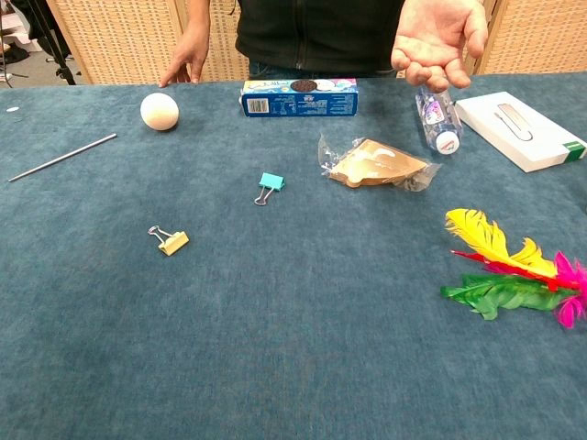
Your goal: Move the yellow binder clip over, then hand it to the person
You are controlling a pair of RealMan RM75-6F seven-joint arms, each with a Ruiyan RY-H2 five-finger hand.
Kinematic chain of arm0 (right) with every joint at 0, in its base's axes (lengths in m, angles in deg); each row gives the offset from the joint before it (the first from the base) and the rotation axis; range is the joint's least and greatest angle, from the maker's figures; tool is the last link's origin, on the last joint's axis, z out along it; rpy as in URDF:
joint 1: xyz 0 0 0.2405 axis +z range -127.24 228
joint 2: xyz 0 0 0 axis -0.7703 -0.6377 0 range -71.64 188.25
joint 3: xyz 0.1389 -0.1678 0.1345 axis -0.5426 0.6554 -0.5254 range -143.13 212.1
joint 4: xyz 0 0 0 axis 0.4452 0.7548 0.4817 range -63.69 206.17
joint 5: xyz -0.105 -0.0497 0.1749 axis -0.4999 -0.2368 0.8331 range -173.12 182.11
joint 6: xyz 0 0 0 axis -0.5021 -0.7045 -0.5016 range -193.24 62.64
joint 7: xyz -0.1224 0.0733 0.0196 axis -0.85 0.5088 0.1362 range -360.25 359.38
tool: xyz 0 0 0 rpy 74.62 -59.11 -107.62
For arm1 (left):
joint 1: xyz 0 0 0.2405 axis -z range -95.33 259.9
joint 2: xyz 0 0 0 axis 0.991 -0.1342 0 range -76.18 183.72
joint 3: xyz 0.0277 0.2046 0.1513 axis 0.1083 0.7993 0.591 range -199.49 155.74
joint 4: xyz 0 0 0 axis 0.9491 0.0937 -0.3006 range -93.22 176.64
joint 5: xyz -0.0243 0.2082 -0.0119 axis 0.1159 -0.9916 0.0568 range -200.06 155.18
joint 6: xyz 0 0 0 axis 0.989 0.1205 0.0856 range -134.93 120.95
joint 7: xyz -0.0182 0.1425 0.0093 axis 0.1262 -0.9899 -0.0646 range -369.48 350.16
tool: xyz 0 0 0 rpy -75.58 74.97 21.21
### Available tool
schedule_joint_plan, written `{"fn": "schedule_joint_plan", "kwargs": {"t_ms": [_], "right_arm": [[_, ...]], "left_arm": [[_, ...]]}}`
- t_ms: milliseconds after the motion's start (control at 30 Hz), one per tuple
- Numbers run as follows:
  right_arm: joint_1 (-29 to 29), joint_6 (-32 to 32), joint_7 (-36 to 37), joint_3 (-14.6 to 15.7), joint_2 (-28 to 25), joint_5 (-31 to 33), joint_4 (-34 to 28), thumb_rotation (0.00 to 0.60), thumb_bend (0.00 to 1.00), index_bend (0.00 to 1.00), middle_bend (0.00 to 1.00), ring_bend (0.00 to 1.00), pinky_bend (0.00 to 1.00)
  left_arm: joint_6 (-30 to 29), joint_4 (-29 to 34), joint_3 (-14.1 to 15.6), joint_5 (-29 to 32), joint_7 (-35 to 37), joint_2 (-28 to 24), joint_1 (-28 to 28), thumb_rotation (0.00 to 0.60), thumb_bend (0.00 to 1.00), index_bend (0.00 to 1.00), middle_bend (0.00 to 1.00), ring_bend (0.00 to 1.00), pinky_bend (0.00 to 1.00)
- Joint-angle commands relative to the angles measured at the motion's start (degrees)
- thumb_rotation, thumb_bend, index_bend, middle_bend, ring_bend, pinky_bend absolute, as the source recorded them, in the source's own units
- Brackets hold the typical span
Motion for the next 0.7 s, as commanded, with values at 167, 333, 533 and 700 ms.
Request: {"fn": "schedule_joint_plan", "kwargs": {"t_ms": [167, 333, 533, 700], "right_arm": [[-0.1, 0.04, 0.0, -0.02, -0.01, 0.26, -0.15, 0.6, 0.0, 0.01, 0.0, 0.0, 0.0], [0.13, 1.01, 0.05, 0.03, 0.0, 0.84, -0.33, 0.6, 0.0, 0.01, 0.0, 0.0, 0.0], [0.47, 1.37, -0.63, -0.09, 0.18, 0.99, -0.58, 0.6, 0.0, 0.01, 0.0, 0.0, 0.0], [0.71, 2.13, -0.93, 0.08, 0.31, 1.28, -0.51, 0.6, 0.0, 0.01, 0.0, 0.0, 0.0]], "left_arm": [[1.46, 0.69, -0.41, -0.3, -1.13, -0.58, -0.08, 0.6, 0.0, 0.0, 0.0, 0.0, 0.0], [5.39, 1.81, -0.37, -4.05, -5.67, -0.36, 3.73, 0.6, 0.0, 0.03, 0.0, 0.0, 0.0], [16.98, 5.59, -0.61, -8.68, -9.38, 0.24, 12.7, 0.6, 0.1, 0.23, 0.0, 0.0, 0.0], [26.05, 8.39, -2.29, -5.28, -15.44, 3.16, 18.75, 0.6, 0.26, 0.35, 0.0, 0.0, 0.0]]}}
